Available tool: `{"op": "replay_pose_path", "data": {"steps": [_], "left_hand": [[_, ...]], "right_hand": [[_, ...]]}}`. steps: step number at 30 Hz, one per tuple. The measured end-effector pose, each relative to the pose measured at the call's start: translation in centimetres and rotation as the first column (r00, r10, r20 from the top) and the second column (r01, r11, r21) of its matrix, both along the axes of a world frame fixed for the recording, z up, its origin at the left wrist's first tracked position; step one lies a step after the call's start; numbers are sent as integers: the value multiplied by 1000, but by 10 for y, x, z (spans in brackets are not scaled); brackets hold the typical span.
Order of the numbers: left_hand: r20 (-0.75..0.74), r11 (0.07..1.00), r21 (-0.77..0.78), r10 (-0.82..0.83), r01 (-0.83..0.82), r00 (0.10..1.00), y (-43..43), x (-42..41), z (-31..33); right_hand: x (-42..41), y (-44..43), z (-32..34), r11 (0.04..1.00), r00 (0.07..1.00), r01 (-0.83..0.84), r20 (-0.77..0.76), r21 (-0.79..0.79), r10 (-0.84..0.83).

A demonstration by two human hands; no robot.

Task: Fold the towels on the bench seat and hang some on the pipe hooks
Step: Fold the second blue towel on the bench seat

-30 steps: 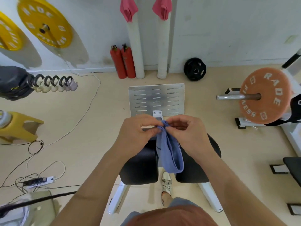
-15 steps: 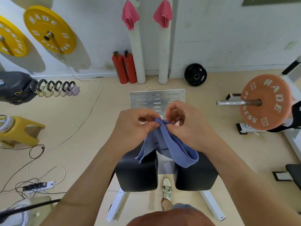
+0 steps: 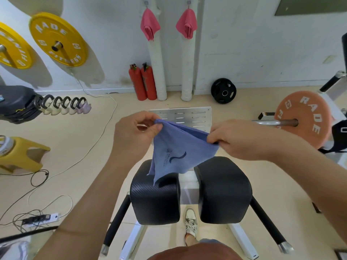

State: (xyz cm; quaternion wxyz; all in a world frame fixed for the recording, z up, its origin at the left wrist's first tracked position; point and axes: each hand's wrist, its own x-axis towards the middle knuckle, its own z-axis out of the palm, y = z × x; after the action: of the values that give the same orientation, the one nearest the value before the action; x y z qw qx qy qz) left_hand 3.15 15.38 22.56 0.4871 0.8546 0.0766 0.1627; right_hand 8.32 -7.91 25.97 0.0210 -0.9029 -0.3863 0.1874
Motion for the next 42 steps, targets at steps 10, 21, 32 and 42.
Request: {"op": "replay_pose_path", "data": {"steps": [10, 21, 32, 42], "left_hand": [[-39, 978, -199, 50, -57, 998, 23, 19, -2], [18, 962, -202, 193, -186, 981, 63, 77, -5], [-220, 943, -242, 177, -230, 959, 81, -48, -132], [-219, 942, 268, -144, 202, 965, 91, -165, -231]], "right_hand": [[35, 6, 14, 851, 961, 269, -190, 452, -203], [101, 69, -18, 916, 937, 69, 290, 396, -196], [-10, 77, -153, 950, 935, -195, 340, 244, 104], [-122, 61, -243, 946, 927, -298, 276, 131, 254]]}}
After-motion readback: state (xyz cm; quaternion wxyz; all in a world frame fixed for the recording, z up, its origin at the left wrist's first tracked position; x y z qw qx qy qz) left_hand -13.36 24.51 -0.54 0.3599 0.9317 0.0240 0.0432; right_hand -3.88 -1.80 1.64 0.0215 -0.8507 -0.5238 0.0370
